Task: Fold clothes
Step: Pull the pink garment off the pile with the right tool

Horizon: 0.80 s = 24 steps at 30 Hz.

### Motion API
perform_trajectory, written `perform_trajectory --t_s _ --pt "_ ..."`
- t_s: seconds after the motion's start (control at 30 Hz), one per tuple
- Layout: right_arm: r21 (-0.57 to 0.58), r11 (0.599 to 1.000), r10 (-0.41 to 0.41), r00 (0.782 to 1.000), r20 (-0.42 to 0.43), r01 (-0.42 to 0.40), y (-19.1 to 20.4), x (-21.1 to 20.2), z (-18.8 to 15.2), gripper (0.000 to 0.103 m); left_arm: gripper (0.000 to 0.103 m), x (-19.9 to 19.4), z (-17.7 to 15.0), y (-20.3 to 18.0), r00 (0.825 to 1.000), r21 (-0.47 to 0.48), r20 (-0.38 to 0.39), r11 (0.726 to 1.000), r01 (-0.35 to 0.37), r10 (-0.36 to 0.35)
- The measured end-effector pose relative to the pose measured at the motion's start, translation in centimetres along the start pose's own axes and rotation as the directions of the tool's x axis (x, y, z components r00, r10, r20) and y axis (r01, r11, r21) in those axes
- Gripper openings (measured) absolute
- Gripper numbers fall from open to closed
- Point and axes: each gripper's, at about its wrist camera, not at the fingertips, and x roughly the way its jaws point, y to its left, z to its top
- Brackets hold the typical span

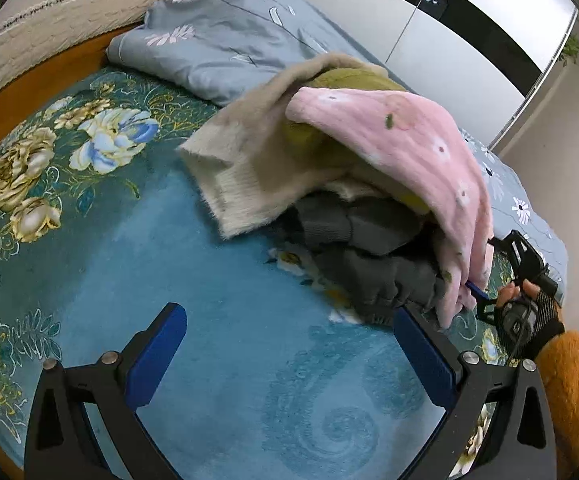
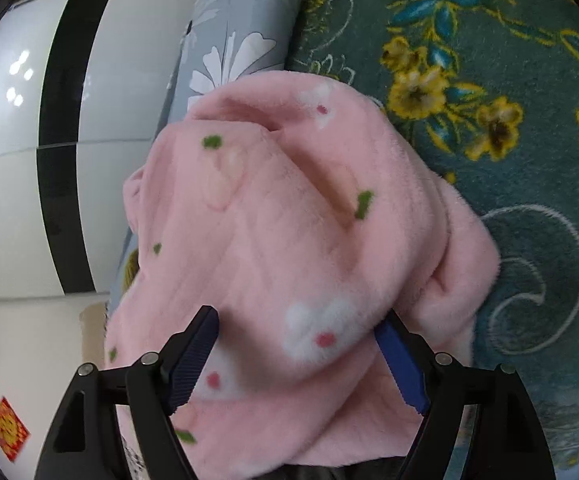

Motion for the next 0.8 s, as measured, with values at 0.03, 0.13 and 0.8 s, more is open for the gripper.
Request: perform_trajectory --t_s 0.03,0.13,0.8 --pt "0.003 1.000 0.005 1.000 -0.004 -0.005 0.3 -0.1 0.0 0.047 0.103 0.0 0.0 0.3 1.000 -0.007 -0.001 1.000 -0.001 0.001" --pt "-0.082 0.996 -0.026 0.999 -0.025 0.024 2.0 -1.6 -0.1 0.009 0.103 -0.5 0.1 0.9 1.000 -0.032 0.001 0.999 -0.001 0.001" --pt "-0.648 0.726 0.350 0.935 0.059 -0.231 12.9 -32.8 -1.7 0.006 0.103 -8.0 -2.3 -5.3 0.992 0.057 0.085 0.994 0.088 -0.093"
